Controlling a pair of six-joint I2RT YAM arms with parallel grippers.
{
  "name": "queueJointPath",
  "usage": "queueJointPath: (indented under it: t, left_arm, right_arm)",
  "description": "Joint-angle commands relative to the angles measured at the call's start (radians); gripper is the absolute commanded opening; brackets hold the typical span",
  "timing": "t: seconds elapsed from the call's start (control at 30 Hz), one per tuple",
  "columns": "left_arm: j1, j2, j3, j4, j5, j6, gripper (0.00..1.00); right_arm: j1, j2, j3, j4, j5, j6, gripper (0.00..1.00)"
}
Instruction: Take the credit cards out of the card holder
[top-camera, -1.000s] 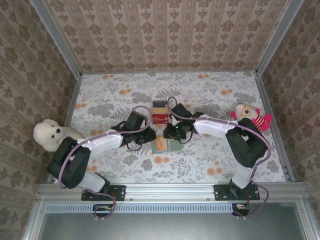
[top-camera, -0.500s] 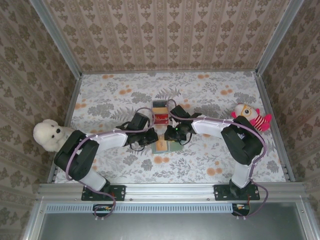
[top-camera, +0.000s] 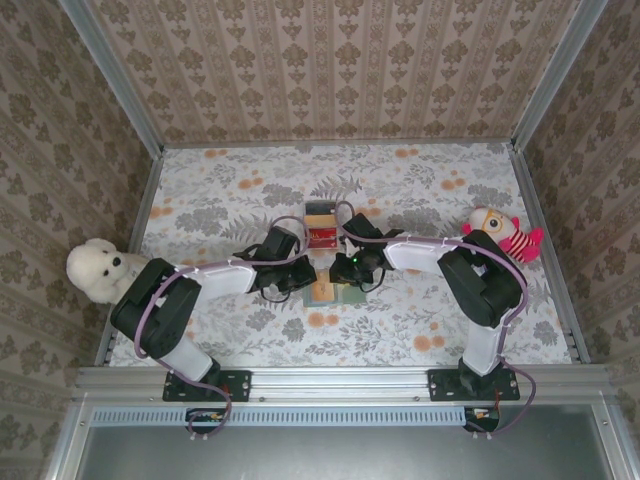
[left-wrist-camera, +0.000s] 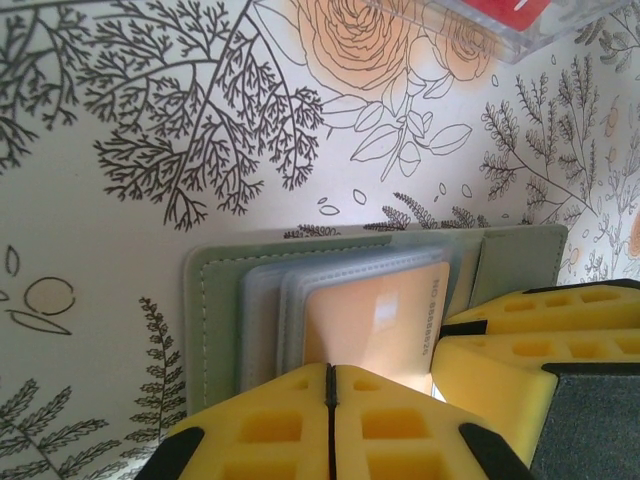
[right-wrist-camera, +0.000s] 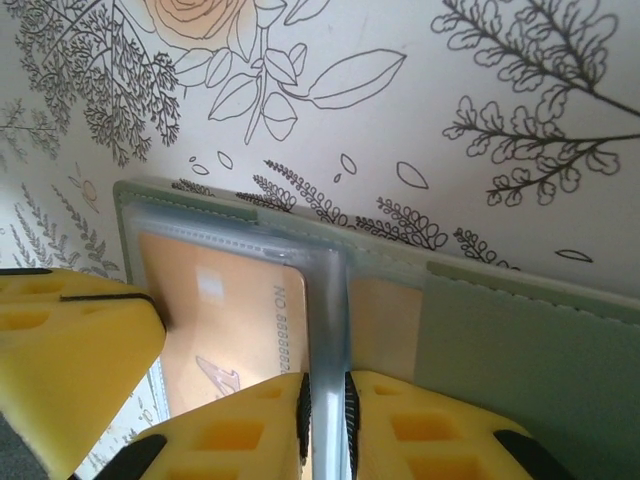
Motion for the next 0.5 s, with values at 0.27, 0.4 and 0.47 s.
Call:
queueJointPath:
  t: [0.27,0.4,0.47]
  left_arm:
    - [-0.011,0.047,-0.026,-0.031,-0.031,-0.016,0.08]
    - [-0.01,0.05,-0.027,-0.032,-0.032,-0.016,0.08]
    - [-0.011,0.051,-0.028,-0.033,-0.035,-0.016,0.07]
  right_arm:
    - [-0.017,-0.001,-0.059,0.131,-0.099,-0.001,0.19]
    - [-0.023,-0.015,-0.069,0.148,-0.111,0.005,0.18]
    - [-0.026,-0.025,-0.074,0.156,-0.109,0.002,0.18]
